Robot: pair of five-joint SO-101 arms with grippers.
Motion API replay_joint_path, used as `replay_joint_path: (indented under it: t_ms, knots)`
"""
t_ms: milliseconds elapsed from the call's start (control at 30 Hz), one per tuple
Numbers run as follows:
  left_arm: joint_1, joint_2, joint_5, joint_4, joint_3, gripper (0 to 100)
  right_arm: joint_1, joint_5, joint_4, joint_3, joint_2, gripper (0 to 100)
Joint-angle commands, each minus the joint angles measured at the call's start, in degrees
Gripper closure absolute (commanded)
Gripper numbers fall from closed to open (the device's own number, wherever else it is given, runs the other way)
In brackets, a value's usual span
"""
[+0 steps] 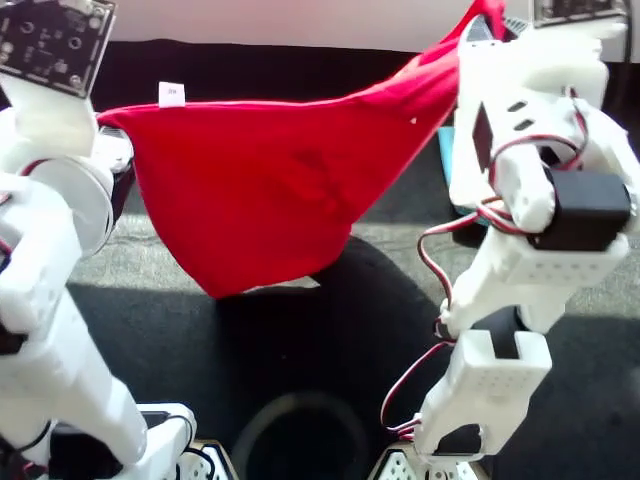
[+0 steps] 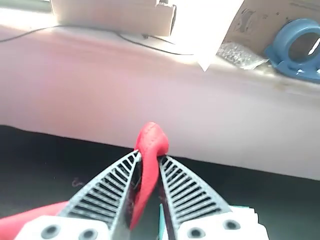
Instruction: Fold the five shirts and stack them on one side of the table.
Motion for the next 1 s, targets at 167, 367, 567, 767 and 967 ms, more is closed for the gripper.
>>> replay_joint_path:
  t_ms: [167,367,567,767,967]
  knots:
    - [-0.1,-10.4,0.2,0.2,12.0,99,-2.4,-19.4,2.5,7.1,-3.3,99.2]
    - [-0.4,-12.4,0.1,0.1,30.7,99,-8.0,-24.0,4.1,29.8,-3.3,99.1]
    - [-0.6,-12.7,0.0,-1.3,48.7,99,-12.3,-23.6,4.1,52.6,-3.3,99.0]
    - [-0.6,-12.8,-0.1,-5.6,66.9,99,-16.0,-18.3,1.8,72.0,-3.3,98.5]
    - [-0.7,-12.8,-0.1,-13.6,80.0,99,-16.3,-17.9,-1.2,81.8,-3.7,82.7]
